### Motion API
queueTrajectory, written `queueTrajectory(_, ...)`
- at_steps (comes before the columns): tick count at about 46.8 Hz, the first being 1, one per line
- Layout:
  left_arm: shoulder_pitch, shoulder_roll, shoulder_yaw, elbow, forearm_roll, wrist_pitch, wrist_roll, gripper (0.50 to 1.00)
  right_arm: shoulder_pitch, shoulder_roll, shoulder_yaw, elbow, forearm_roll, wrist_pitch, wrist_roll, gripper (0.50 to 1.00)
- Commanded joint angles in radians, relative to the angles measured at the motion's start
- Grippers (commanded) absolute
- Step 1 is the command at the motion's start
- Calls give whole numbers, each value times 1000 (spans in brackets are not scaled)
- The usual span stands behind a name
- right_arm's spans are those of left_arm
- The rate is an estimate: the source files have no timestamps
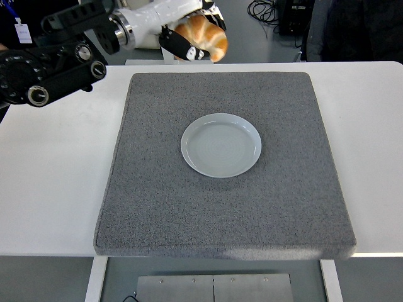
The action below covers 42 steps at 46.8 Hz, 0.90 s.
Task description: Place the bread on the plate
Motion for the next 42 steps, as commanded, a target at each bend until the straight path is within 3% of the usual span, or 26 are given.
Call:
queueTrajectory(1, 4, -57, 0, 33, 0, 1, 4, 500, 0, 0, 0, 0, 0, 0, 0, 1000)
queueTrajectory(7, 8, -135, 2, 70, 0, 1, 4, 500, -2, 0, 0, 0, 0, 0, 0, 1000)
queueTrajectory(14, 22, -178, 32, 74, -2, 5, 4, 500, -2, 0, 0, 2, 0, 0, 0, 1000)
queueTrajectory(33, 175, -183, 38, 87, 11, 13, 4, 500, -2, 0, 0, 0, 0, 0, 0, 1000)
queueTrajectory(42, 228, -187, 38, 91, 79, 48, -14, 500, -2, 0, 0, 2, 0, 0, 0, 1000)
